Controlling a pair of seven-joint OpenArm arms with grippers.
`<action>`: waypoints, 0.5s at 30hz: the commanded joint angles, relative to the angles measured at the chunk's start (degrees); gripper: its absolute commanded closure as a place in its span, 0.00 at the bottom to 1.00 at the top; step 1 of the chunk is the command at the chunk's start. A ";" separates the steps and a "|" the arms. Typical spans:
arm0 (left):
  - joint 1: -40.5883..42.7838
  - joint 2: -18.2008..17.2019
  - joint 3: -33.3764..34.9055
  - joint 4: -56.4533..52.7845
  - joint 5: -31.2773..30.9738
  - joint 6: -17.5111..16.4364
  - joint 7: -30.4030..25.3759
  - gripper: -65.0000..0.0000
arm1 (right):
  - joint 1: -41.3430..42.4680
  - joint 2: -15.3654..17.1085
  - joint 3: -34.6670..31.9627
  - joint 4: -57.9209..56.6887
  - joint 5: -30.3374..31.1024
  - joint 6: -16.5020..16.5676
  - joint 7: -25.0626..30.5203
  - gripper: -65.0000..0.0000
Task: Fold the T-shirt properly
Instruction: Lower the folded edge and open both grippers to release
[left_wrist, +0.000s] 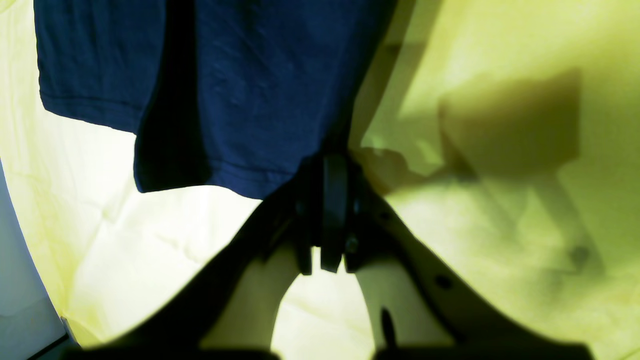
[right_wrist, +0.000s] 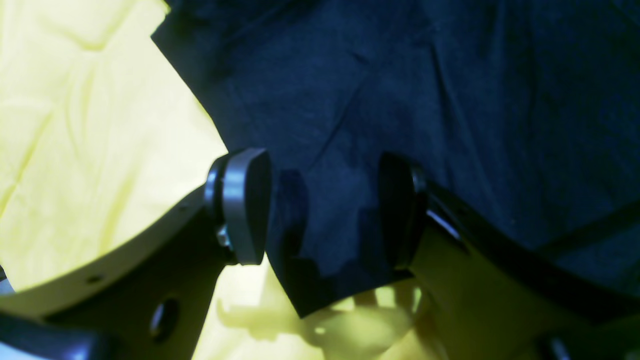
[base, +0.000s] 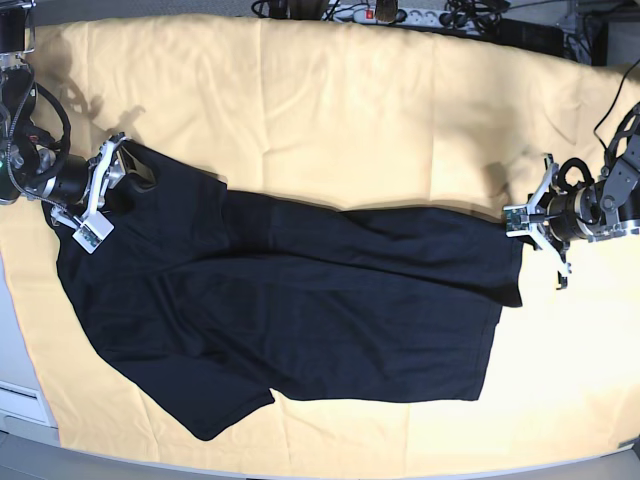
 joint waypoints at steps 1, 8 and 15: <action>-1.01 -1.27 -0.79 0.50 -0.33 0.28 -0.39 1.00 | 0.98 1.29 0.72 0.96 1.27 0.10 1.20 0.45; -1.01 -1.29 -0.79 0.50 -1.97 0.28 1.16 1.00 | 4.46 1.29 0.72 0.96 -7.98 0.10 1.51 0.45; -1.03 -1.29 -0.79 0.52 -4.90 0.28 3.43 1.00 | 4.42 2.08 0.72 0.96 -21.18 0.10 1.66 0.45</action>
